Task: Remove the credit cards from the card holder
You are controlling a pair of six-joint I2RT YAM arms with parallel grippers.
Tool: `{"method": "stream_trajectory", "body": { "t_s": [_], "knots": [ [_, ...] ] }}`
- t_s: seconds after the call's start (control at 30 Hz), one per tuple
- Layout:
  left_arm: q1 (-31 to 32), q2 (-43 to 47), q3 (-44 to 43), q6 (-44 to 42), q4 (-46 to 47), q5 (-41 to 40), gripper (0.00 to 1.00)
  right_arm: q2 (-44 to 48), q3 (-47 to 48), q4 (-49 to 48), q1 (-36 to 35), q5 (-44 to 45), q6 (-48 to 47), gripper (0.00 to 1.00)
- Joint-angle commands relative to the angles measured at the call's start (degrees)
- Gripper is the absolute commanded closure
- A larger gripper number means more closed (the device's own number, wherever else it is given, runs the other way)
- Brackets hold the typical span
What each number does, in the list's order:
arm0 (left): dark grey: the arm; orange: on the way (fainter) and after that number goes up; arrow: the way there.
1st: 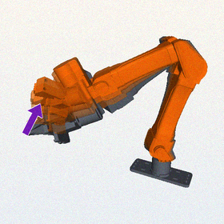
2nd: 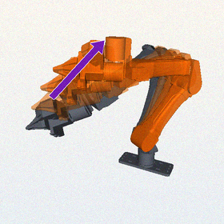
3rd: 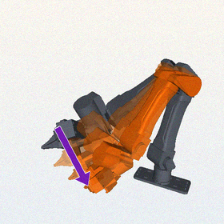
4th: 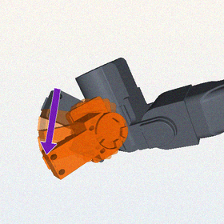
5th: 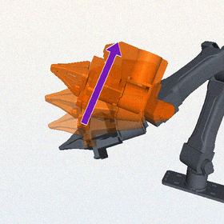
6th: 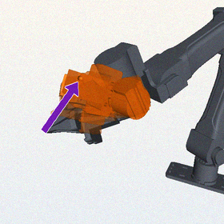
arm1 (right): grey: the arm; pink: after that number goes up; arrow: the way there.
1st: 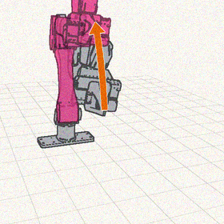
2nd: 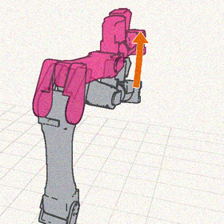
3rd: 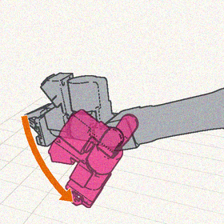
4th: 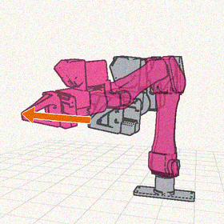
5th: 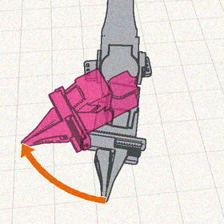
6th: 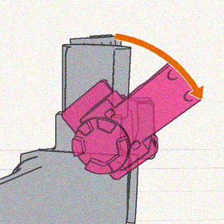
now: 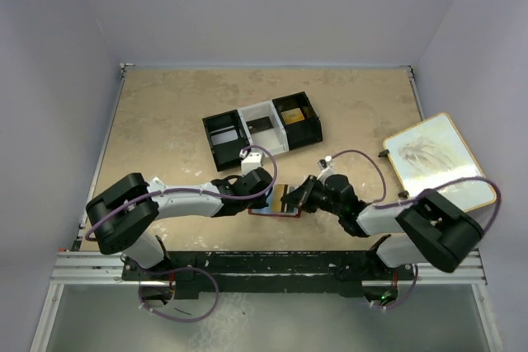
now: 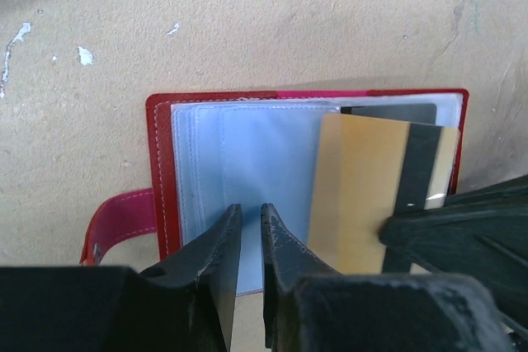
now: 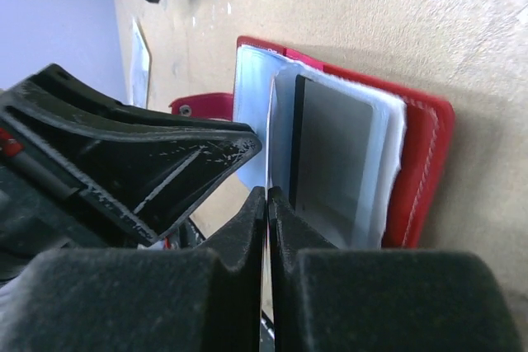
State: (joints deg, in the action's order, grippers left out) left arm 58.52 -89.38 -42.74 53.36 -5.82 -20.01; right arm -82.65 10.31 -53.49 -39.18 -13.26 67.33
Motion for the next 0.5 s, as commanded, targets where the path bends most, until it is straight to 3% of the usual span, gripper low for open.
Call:
{"method": "stream_trajectory", "body": {
  "t_s": [0.0,0.27,0.47],
  "knots": [
    [-0.2,1.0,0.6,-1.1,-4.7,-1.8,0.87,11.6,0.5,14.6,0.5,7.4,-3.3,0.97],
    [-0.1,2.9,0.9,-1.1,-4.8,-2.4,0.86,31.3,5.7,40.2,0.7,18.2,-9.2,0.98],
    [0.3,8.6,0.3,-2.3,-4.8,-1.3,0.77,36.4,11.9,47.2,0.7,26.7,-17.9,1.0]
  ]
}}
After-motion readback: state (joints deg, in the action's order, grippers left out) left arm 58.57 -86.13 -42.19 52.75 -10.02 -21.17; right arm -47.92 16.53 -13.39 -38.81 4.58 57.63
